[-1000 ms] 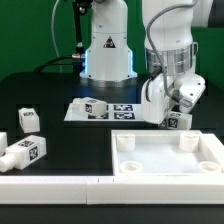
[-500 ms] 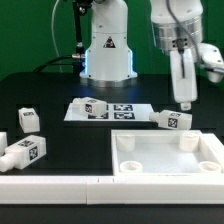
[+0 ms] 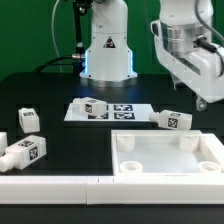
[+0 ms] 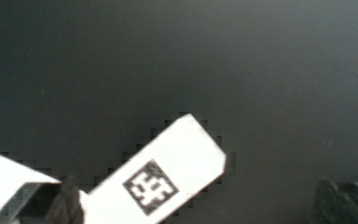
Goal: Assemble square table
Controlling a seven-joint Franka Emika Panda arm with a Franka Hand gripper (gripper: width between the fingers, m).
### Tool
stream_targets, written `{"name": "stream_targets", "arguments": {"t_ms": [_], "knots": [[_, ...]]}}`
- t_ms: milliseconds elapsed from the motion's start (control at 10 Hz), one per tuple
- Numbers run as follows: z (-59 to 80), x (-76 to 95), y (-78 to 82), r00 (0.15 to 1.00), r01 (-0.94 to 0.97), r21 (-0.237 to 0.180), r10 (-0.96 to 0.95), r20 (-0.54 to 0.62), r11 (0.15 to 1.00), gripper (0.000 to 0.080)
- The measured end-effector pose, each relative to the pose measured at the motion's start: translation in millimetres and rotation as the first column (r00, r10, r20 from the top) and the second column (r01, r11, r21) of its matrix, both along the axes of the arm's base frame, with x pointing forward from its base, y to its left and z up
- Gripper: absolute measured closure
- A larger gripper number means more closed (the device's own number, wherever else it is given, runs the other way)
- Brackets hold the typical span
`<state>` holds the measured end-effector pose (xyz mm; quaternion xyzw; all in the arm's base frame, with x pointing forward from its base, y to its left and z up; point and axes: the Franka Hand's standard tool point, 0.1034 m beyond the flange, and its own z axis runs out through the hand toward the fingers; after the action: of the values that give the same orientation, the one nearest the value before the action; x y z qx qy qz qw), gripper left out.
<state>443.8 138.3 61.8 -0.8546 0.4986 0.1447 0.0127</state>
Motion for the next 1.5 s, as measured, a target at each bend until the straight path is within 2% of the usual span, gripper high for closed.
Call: {"name": "stream_targets", "arguments": {"t_ms": [200,300,600,700,800,1000,1100,1200,1500], "knots": [[-0.7,12.4,-3.9,0.944,-0.329,0.063,0.325,0.059,0.942,0.0151],[-1.7,15.2,-0.1,0.912,-0.409,0.073,0.405,0.062,0.91,0.0151],[-2.9,15.9,-4.8,0.813,-0.581,0.098,0.571,0.111,0.808,0.0151],[-4.1,15.0,-6.2,0.749,-0.662,0.099,0.651,0.124,0.743,0.0151],[-7.5,12.5,-7.1,0.613,-0.79,0.088,0.78,0.128,0.606,0.0151],[-12.3,17.5,-2.5,0.315,-0.947,0.102,0.945,0.09,0.306,0.0151],[-13.0,19.0,-5.2,0.296,-0.954,0.082,0.949,0.114,0.287,0.0151],[-9.3,17.9,-11.7,0.304,-0.953,0.042,0.939,0.158,0.301,0.0151],[-10.6,15.3,-17.2,0.089,-0.995,0.056,0.98,0.175,0.081,0.0151]]}}
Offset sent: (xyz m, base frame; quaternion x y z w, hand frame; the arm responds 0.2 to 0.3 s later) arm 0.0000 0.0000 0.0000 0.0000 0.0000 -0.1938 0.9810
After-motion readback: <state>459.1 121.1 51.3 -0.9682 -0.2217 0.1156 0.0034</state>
